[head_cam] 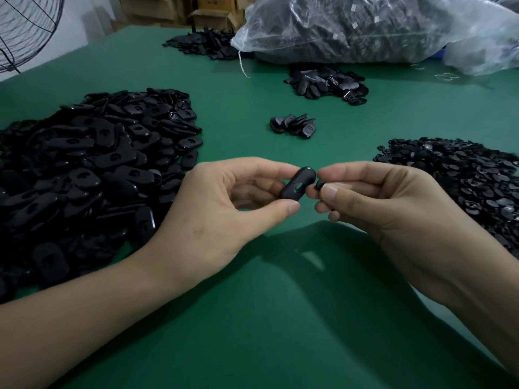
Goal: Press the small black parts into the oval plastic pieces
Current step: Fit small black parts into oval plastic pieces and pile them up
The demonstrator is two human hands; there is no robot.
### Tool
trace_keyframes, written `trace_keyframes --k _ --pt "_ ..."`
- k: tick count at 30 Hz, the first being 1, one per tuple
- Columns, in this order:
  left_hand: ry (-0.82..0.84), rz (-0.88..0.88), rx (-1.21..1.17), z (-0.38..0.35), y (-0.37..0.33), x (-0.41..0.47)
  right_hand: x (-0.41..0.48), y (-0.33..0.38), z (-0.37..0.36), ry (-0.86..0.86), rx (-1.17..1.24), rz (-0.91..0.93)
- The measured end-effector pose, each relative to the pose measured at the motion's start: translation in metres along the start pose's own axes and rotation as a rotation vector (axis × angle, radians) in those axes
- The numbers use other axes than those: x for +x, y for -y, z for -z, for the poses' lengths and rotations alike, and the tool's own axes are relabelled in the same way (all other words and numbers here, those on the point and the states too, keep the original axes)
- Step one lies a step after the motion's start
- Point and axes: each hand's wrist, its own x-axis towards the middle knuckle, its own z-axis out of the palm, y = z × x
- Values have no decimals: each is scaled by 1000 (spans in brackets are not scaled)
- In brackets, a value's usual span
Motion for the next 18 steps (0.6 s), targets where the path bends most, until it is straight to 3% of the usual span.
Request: trace_keyframes --k 18 --pt "-21 115 -174 -3 -5 -1 -4 -6 -6 -24 -42 27"
